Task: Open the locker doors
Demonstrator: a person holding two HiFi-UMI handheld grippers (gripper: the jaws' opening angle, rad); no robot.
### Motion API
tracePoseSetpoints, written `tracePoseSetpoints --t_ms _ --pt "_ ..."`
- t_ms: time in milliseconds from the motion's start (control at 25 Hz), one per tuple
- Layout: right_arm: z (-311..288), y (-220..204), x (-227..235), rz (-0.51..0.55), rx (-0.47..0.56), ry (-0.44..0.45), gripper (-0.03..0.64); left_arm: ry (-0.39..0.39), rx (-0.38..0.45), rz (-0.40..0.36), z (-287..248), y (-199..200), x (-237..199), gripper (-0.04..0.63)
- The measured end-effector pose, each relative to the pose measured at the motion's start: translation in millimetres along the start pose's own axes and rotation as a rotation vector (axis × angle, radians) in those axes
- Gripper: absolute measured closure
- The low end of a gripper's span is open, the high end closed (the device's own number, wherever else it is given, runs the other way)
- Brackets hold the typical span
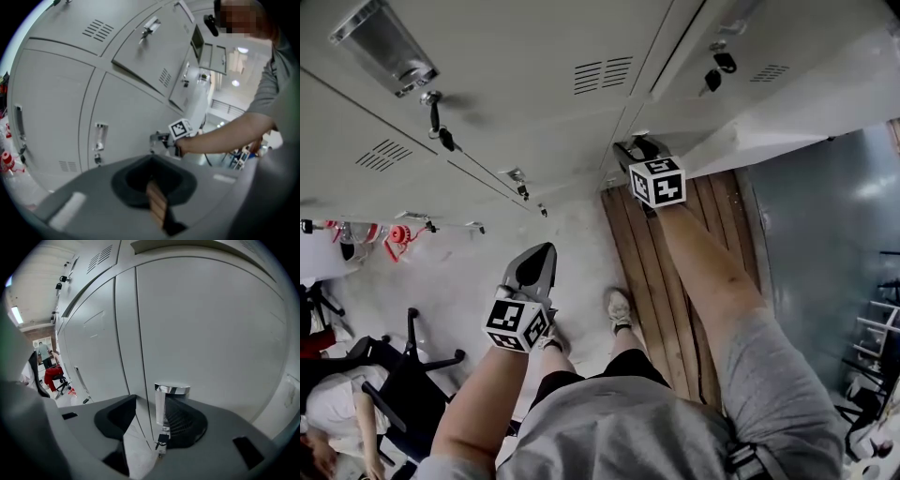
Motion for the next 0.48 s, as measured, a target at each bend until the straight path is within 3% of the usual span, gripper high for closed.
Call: tracePoseSetpoints --t_ms 280,480 --pt "14.6 -11.4 -2.9 0.054 -0.02 0.043 0.433 -0.017 -0.002 -0.003 -0.4 -1.9 14.0 0.591" --pt "62.4 -43.6 -0.8 0.05 0.012 0.054 0.433 -0.041 -0.01 -0.012 -5.1 -1.5 28.0 0.591"
Point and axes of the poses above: the fingertips, and each gripper's own axes: z backward along the fingers, x to its right, y out of its top, the point moved 5 cm from there along z, backward along the fingers, and after that the axes turned 12 degrees about -z, right-handed, at the moved point
